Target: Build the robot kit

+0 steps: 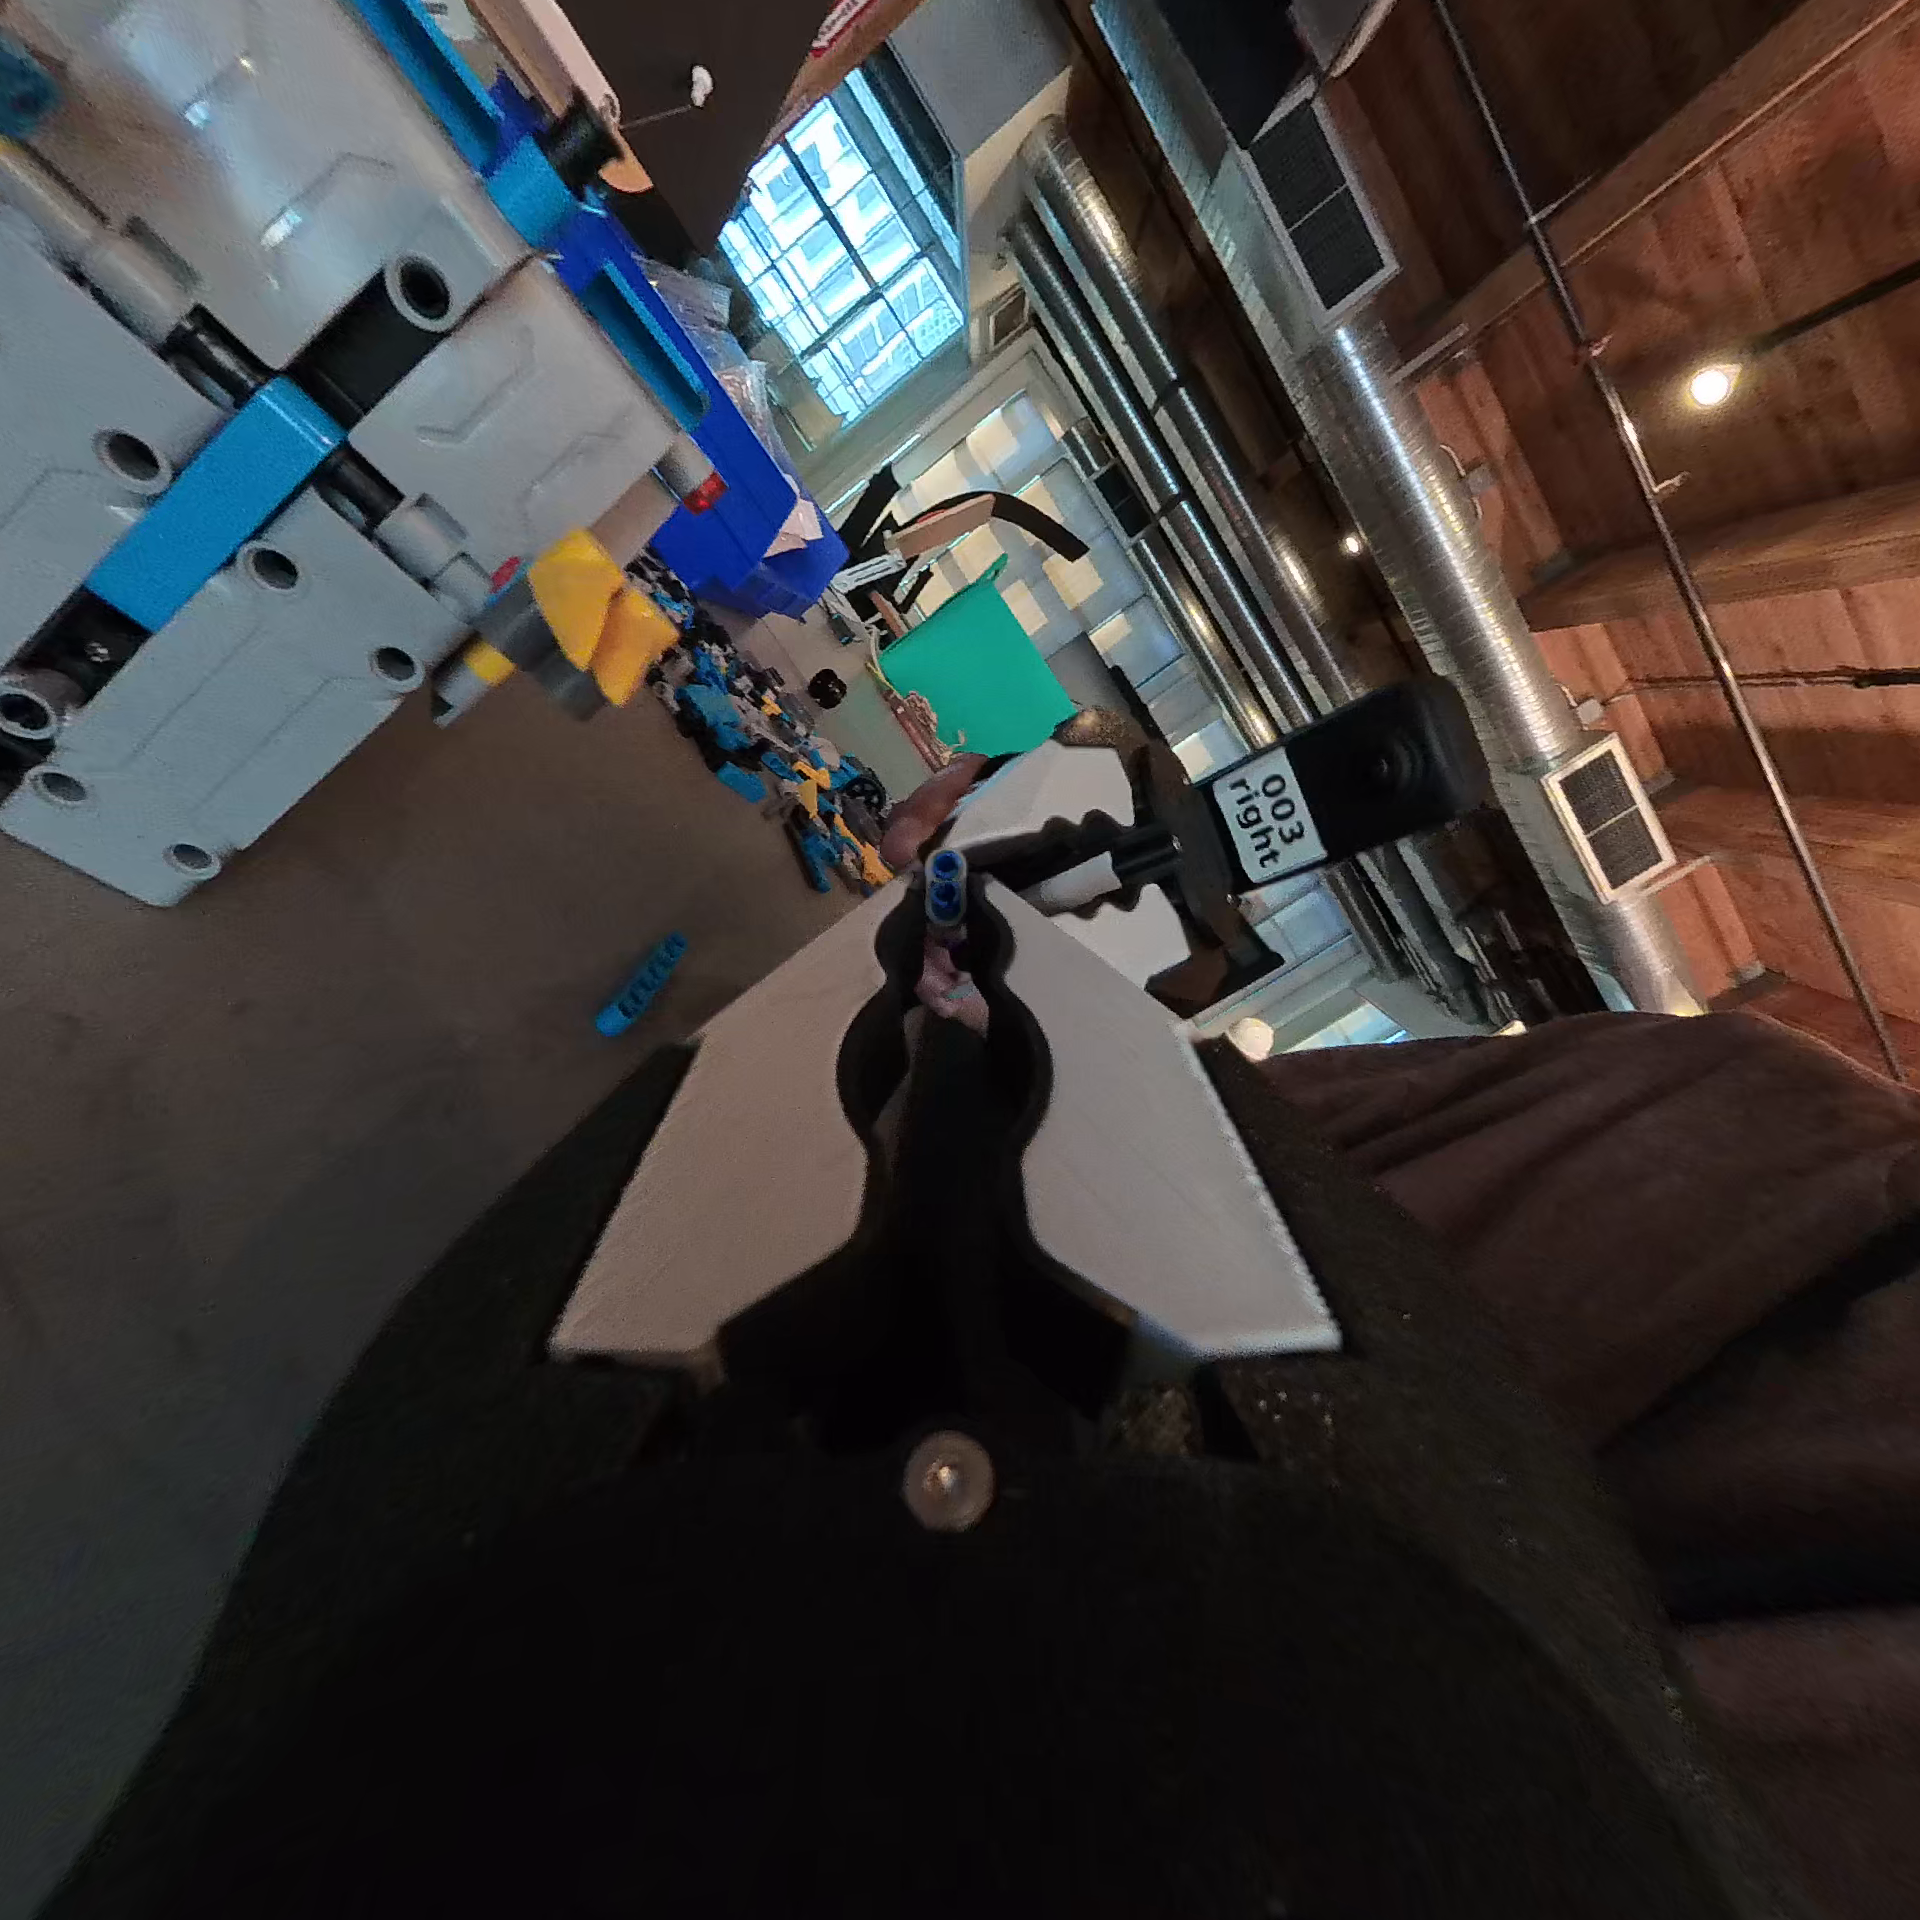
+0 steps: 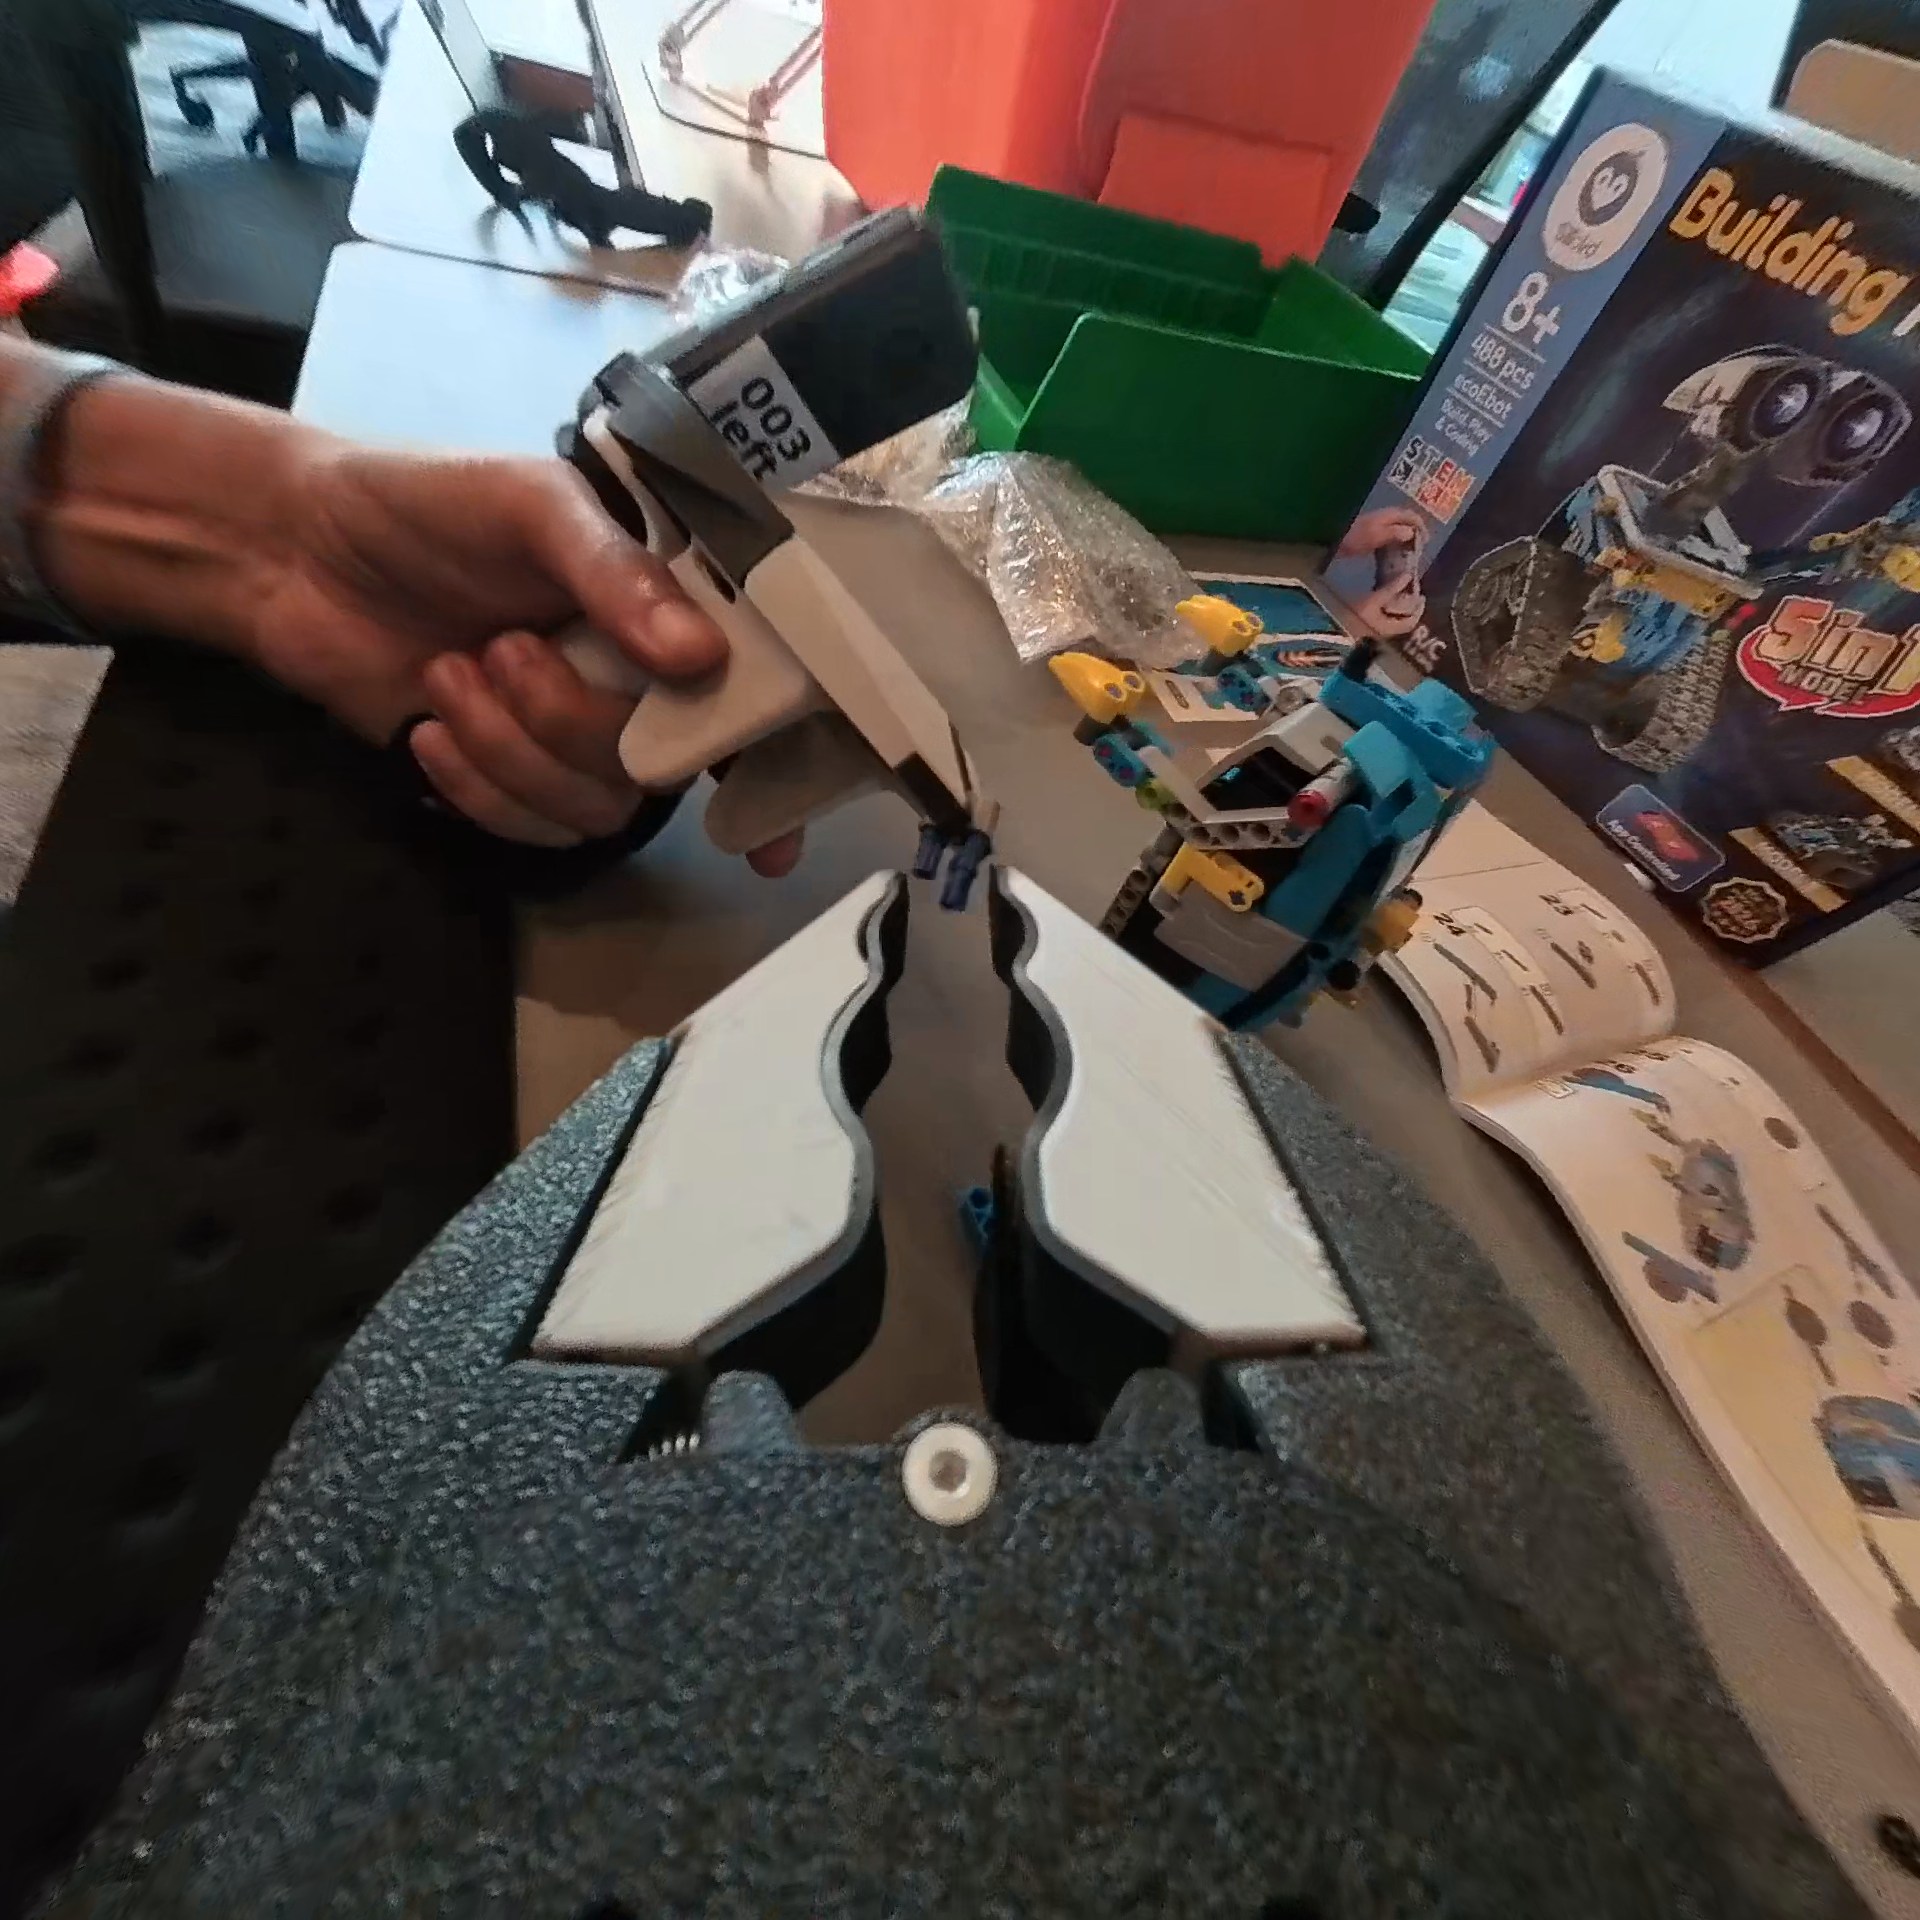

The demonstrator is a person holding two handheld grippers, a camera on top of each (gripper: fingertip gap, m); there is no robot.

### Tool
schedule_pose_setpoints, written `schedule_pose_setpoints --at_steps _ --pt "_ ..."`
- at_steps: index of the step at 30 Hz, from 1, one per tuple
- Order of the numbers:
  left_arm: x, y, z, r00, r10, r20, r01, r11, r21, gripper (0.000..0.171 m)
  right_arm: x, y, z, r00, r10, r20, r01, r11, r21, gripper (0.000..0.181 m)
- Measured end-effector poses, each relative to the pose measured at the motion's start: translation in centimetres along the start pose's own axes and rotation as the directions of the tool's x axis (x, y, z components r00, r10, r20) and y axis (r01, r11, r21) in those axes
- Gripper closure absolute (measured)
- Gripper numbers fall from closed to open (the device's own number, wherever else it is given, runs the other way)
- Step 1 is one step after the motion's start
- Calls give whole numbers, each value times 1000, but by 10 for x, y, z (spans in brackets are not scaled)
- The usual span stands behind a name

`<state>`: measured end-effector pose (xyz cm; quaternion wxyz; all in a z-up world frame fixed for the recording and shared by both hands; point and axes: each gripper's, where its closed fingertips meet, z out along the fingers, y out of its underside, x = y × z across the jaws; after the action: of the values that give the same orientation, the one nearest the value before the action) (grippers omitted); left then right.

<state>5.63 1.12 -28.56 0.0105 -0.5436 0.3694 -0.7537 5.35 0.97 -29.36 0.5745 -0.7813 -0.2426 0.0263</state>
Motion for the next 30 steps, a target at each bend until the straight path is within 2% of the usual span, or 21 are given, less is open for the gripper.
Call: schedule_pose_setpoints --at_steps 7,12,17,22,27,30 --pt "5 1 2 999 -20 -39 20 1000 0 165 2 -1 -1 999 -36 -35 36 999 3 165" --pt "8 -4 4 998 -40 -52 43 998 56 164 7 -7 -1 996 -37 -75 40 999 28 162" --pt "12 -8 6 997 -40 -67 47 994 100 164 7 -14 -3 981 -119 -152 126 991 35 173" --pt "14 -12 7 998 -19 -55 26 992 127 164 10 -17 -4 989 -49 -139 58 997 58 174" --pt "4 -5 5 999 -46 -28 47 998 42 165 6 -5 0 997 -59 -47 60 998 9 171" --pt "-1 2 7 1000 12 26 -11 1000 -17 165 9 12 -2 995 -104 -8 103 991 -87 155"
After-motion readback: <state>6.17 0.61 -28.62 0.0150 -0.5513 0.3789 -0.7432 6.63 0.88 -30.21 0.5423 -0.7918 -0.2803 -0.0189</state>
